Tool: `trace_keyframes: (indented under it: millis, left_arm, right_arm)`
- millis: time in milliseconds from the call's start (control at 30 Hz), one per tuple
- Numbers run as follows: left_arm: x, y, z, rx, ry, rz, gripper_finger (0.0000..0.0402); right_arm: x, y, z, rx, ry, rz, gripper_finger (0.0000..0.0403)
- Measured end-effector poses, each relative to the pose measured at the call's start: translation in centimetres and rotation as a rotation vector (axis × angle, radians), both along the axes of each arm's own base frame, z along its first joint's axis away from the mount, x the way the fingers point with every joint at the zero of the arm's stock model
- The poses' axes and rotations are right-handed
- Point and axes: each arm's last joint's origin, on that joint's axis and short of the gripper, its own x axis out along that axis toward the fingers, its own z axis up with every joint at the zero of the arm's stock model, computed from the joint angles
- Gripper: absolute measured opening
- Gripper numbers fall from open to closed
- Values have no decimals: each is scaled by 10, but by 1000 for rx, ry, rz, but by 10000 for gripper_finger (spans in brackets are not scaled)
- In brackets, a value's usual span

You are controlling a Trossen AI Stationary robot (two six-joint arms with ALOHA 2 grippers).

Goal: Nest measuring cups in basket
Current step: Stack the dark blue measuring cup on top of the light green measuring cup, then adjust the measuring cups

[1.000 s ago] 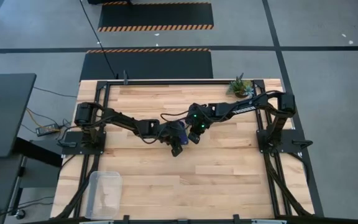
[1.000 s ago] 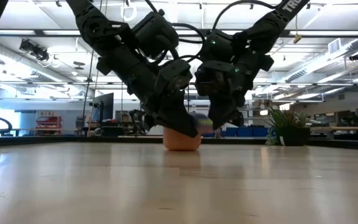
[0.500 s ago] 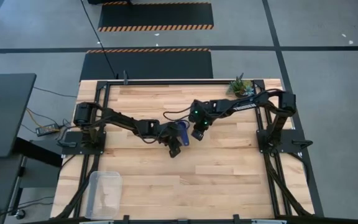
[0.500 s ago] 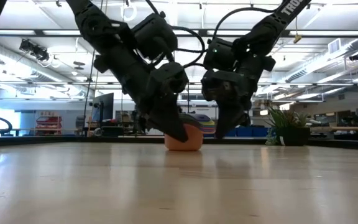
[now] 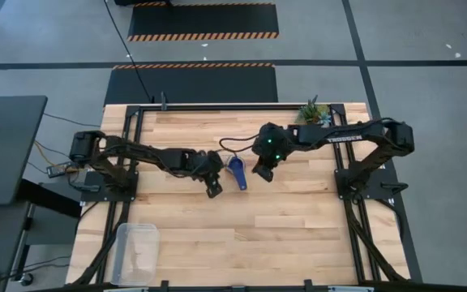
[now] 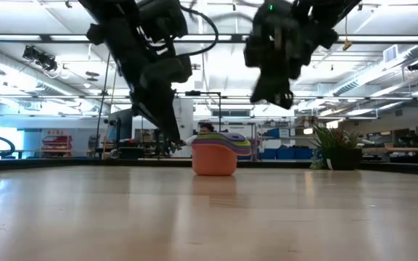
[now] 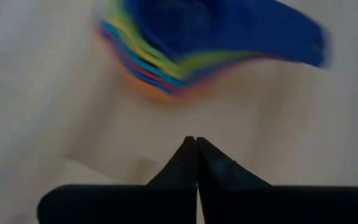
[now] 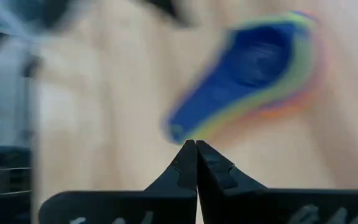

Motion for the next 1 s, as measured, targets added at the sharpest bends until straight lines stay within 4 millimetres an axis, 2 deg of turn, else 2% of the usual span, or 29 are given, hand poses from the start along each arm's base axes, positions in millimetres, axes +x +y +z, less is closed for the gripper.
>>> trace_keyframes:
  millis: [133, 267, 467, 567, 767, 1000]
  left_arm:
    - [1, 23, 0, 79, -8, 37, 2]
    - [-2, 54, -1, 131, 2, 72, 2]
    - [-6, 91, 4, 169, -51, 54, 2]
    - [-8, 104, -1, 137, -50, 48, 2]
    - [-9, 113, -14, 65, -33, 22, 2]
    - [-5, 110, -14, 71, -51, -16, 2]
  right_arm:
    - [20, 17, -2, 57, -101, 4, 0]
    - [38, 25, -10, 96, -165, -63, 0]
    - [51, 34, -41, 174, -72, -137, 0]
    - [58, 45, -50, 190, -36, -123, 0]
    - [75, 62, -44, 150, 2, -153, 0]
    - [72, 64, -33, 21, 151, -250, 0]
